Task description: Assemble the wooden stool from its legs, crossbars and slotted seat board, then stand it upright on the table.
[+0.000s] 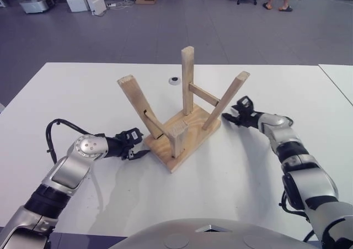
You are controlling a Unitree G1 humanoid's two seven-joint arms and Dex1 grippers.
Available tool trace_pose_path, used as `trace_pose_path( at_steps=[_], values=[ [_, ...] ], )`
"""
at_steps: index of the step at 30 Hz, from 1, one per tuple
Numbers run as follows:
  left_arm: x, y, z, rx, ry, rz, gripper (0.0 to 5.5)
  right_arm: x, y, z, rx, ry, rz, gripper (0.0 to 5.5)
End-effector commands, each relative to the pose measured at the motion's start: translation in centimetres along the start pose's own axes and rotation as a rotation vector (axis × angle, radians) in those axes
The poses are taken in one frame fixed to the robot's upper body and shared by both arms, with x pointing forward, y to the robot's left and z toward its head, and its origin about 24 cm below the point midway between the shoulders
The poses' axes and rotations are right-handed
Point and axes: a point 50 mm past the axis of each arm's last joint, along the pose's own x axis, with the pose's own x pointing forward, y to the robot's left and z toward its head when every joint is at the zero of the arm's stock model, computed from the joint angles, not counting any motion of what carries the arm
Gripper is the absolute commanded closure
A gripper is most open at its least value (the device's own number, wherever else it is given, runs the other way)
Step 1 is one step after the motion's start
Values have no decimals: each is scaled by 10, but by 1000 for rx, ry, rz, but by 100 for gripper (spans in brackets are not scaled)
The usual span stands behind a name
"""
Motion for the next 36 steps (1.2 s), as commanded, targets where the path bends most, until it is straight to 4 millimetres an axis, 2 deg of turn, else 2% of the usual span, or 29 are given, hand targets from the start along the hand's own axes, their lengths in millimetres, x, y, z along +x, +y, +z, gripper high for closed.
trace_pose_path(
  at_steps=[1, 4, 6, 8, 10, 11, 13, 14, 16, 19, 22, 23, 25, 27, 29, 32, 36],
  values=[
    [12, -10, -25, -76, 91, 28, 209, -9, 22, -26, -22, 42, 240, 241],
    [28, 2, -12, -154, -50, 137, 209, -25, 33, -33, -82, 34, 325, 241],
    [34, 11, 0, -232, -167, 237, 209, -37, 35, -27, -96, -8, 255, 241],
    [25, 20, -2, -280, -211, 336, 209, -51, 27, -16, -44, -70, 52, 241],
    [8, 21, -11, -319, -216, 432, 209, -72, 18, -18, -3, -45, -170, 241],
    [-2, 19, -19, -329, -191, 495, 209, -83, 20, -25, 22, -19, -242, 241],
    [-15, 2, -28, -333, -121, 517, 209, -97, 40, -36, 76, 21, -283, 241],
    [-16, -8, -28, -333, -103, 494, 209, -98, 50, -39, 97, 28, -276, 241],
    [-9, -30, -15, -341, -103, 392, 209, -87, 72, -35, 146, 8, -240, 241],
    [10, -50, 12, -363, -133, 293, 209, -64, 91, -11, 200, -69, -193, 241],
    [19, -65, 31, -386, -160, 240, 209, -57, 107, 4, 198, -93, -101, 241],
    [19, -67, 38, -401, -184, 241, 209, -58, 115, 11, 200, -109, -52, 241],
    [15, -64, 64, -474, -312, 217, 209, -64, 125, 31, 240, -173, 9, 241],
    [4, -57, 97, -527, -484, 176, 209, -76, 128, 52, 285, -229, 33, 241],
    [-8, -53, 114, -549, -583, 158, 209, -89, 126, 68, 308, -270, 56, 241],
    [-23, -50, 123, -570, -641, 133, 209, -110, 120, 85, 297, -304, 73, 241],
    [-37, -47, 119, -570, -618, 120, 209, -126, 115, 96, 255, -325, 46, 241]
  ],
)
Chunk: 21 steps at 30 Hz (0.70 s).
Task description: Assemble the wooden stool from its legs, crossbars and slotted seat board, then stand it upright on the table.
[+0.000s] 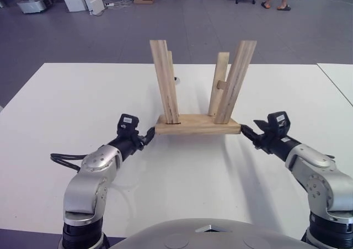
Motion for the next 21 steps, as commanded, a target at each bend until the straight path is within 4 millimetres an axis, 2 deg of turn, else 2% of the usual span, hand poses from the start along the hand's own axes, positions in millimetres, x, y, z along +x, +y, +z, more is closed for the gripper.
trace_pose_path(
  at_steps=[1, 4, 6, 8, 9, 10, 12, 14, 17, 21],
  values=[
    [-10, -44, 37, -12, -154, -402, 209, -8, 52, 36, -48, -138, 403, 241],
    [-16, -37, 37, -11, -130, -397, 209, -17, 48, 38, -63, -136, 390, 241],
    [-20, -16, 27, 78, -36, -328, 209, -19, 24, 37, -96, -105, 258, 241],
    [-24, 21, 12, 324, 129, -189, 209, -25, -10, 44, -121, -116, 130, 241],
    [-25, 34, 10, 392, 167, -172, 209, -28, -25, 47, -147, -116, 99, 241],
    [-25, 43, 13, 437, 179, -183, 209, -32, -36, 49, -177, -101, 106, 241],
    [-20, 54, 19, 511, 181, -282, 209, -35, -44, 39, -234, -13, 257, 241],
    [-12, 48, 19, 515, 183, -478, 209, -30, -46, 24, -311, 93, 431, 241],
    [-2, 32, 13, 519, 215, -730, 209, -17, -51, 13, -385, 199, 620, 241],
    [22, 23, 10, 540, 201, -795, 206, 16, -57, 11, -471, 248, 717, 164]
  ],
)
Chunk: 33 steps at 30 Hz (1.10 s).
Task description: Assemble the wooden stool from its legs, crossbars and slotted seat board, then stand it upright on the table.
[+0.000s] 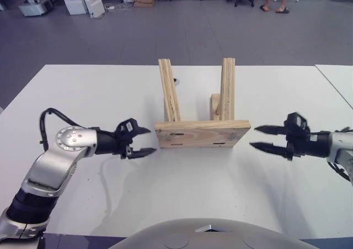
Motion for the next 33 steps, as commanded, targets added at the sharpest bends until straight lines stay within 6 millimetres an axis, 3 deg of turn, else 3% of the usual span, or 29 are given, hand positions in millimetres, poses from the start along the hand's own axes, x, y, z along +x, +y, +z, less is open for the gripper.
trace_pose_path(
  at_steps=[1, 5, 9, 14, 20, 23, 25, 26, 29, 31, 33],
  values=[
    [18, 11, 6, 56, -9, -19, 206, 19, -22, 8, -91, 24, 50, 164],
    [32, 19, 14, 97, -39, -29, 206, 39, -32, 11, -127, -11, 72, 164],
    [36, 31, 20, 142, -39, 3, 227, 39, -37, 7, -160, 27, 80, 161],
    [36, 22, 21, 128, -60, -99, 313, 41, -40, 11, -181, -2, 81, 261],
    [41, 27, 19, 147, -49, -114, 407, 45, -35, 20, -189, -45, 144, 363],
    [41, 28, 21, 173, -67, -134, 412, 47, -32, 31, -178, -89, 175, 370],
    [32, 29, 37, 157, -153, -155, 413, 43, -33, 49, -151, -158, 193, 370],
    [20, 32, 54, 127, -226, -167, 413, 38, -33, 70, -137, -214, 221, 370],
    [-37, 52, 127, 45, -359, -260, 413, 0, -24, 162, 12, -380, 432, 370],
    [-72, 49, 157, -128, -369, -368, 413, -19, -14, 197, 146, -342, 574, 370],
    [-101, 38, 173, -346, -309, -493, 413, -40, -3, 228, 334, -281, 707, 370]
  ],
)
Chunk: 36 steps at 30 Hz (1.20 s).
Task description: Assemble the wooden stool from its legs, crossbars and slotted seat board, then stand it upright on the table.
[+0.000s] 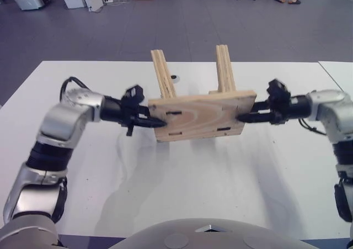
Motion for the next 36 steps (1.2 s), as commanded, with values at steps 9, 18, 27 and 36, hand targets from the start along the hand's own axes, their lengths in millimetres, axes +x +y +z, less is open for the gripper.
trace_pose_path(
  at_steps=[9, 18, 27, 36],
  values=[
    [-53, -83, 78, -846, -84, -744, 419, -22, 108, 77, 860, 19, 869, 417],
    [-35, -26, 12, -1126, -94, -338, 390, -12, 57, 9, 1120, 12, 467, 388],
    [-38, -21, -19, -979, -133, 57, 233, -24, 44, -46, 972, -185, 84, 217],
    [-107, 16, -35, -461, -414, 804, 102, -61, 4, -66, 439, -699, -798, 186]
  ],
)
